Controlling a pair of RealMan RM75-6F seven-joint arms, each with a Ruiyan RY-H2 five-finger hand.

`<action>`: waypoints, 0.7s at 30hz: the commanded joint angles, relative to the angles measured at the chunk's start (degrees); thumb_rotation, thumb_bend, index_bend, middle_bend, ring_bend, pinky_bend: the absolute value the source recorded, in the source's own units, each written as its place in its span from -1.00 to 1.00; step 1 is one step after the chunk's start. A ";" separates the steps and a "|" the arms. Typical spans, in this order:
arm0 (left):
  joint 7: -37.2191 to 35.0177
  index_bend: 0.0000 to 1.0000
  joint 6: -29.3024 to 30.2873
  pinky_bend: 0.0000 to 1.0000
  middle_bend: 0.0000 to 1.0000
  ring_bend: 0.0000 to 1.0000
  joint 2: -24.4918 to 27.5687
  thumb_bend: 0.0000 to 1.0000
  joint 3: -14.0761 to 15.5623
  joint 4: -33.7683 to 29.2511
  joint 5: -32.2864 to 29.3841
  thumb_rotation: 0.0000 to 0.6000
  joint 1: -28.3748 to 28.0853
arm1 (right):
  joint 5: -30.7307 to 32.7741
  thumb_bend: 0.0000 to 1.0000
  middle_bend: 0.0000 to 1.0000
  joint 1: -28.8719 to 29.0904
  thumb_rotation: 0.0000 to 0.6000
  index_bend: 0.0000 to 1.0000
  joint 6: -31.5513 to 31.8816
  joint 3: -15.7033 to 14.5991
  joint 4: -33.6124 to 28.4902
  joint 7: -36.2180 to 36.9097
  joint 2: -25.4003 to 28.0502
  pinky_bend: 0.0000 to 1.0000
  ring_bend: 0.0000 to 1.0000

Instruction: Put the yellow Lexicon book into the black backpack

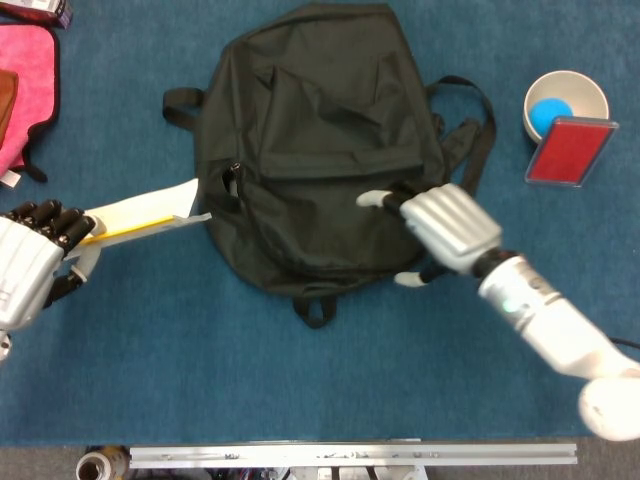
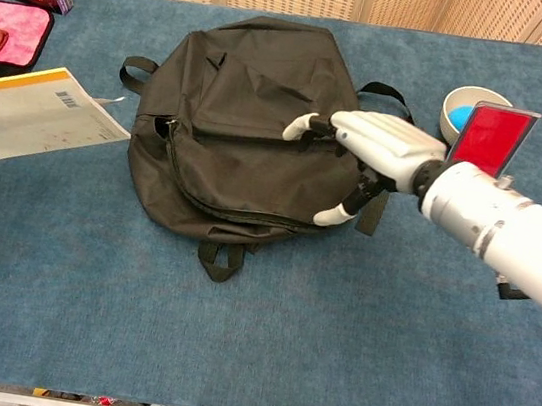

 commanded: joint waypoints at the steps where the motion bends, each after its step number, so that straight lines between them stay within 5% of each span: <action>1: -0.01 0.23 -0.08 0.41 0.24 0.07 0.05 -0.01 0.08 0.04 0.06 1.00 0.12 | 3.26 -1.00 -0.48 3.37 1.00 -0.64 1.89 -0.88 3.22 -5.06 -5.44 -0.44 -0.70; 11: -1.44 0.23 0.24 0.41 0.24 0.07 0.15 -0.01 0.00 0.82 0.13 1.00 0.50 | 4.19 -1.00 -0.50 7.04 1.00 -0.65 6.03 -1.74 11.25 -11.71 -15.48 -0.46 -0.70; 21: -3.13 0.23 0.88 0.41 0.24 0.07 0.75 -0.01 -0.23 1.00 -0.08 1.00 0.95 | 6.37 -1.00 -0.50 8.61 1.00 -0.65 6.96 -0.02 16.97 -12.94 -19.41 -0.46 -0.70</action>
